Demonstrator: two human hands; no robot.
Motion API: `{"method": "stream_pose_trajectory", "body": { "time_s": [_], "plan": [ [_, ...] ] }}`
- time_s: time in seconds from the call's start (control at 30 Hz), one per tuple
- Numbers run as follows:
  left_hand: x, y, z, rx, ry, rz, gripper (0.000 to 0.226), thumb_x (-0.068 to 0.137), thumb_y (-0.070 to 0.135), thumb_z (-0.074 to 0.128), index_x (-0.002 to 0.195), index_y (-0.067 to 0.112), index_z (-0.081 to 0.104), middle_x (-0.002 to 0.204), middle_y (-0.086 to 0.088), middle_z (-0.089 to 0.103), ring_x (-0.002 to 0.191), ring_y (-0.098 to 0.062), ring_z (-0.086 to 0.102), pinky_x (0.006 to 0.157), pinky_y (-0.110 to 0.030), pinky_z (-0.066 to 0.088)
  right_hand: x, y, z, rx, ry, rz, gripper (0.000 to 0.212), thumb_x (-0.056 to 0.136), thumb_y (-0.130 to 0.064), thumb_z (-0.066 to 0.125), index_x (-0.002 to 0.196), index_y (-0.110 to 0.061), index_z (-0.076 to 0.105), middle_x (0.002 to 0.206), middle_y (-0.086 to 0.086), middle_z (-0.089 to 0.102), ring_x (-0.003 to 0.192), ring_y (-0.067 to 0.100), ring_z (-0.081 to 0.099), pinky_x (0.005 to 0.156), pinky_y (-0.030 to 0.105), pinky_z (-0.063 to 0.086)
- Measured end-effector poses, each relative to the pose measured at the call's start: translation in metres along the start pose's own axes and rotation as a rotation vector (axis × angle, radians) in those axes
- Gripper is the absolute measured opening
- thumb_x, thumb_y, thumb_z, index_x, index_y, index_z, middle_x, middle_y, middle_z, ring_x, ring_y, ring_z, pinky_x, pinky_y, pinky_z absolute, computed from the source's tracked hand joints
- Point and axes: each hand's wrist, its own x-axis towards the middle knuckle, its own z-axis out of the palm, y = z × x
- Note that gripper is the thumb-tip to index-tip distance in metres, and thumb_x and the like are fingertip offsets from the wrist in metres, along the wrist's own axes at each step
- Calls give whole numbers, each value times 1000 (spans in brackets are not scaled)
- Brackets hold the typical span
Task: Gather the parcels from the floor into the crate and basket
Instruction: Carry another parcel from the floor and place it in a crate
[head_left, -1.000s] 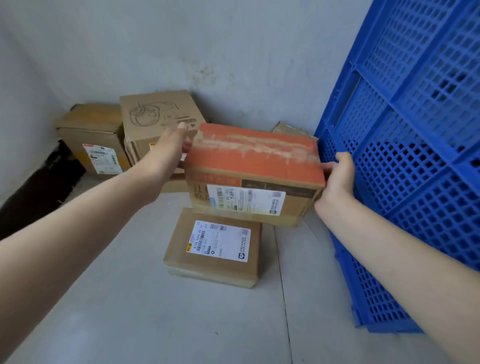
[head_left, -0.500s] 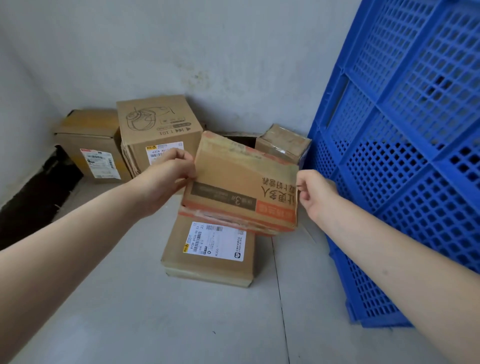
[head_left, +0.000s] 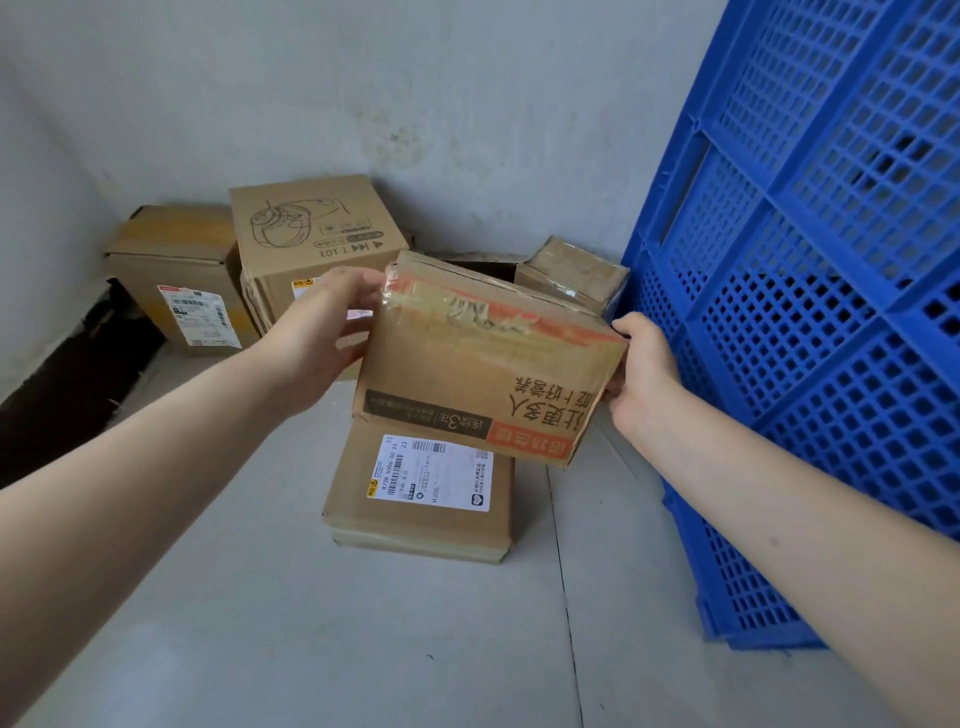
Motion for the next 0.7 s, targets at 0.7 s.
{"method": "stream_pose_trajectory", "body": {
  "time_s": [0.7],
  "plan": [
    [16,-13,-9,-42,146,-131,27,96,29,39,78,21,56,61,7,61,59,-10,53,64,-27,41,-17,-6,10,-47,76,1,25,79,-1,39,59,-6,52,48,4,41,41,17,36,44,21,34]
  ]
}}
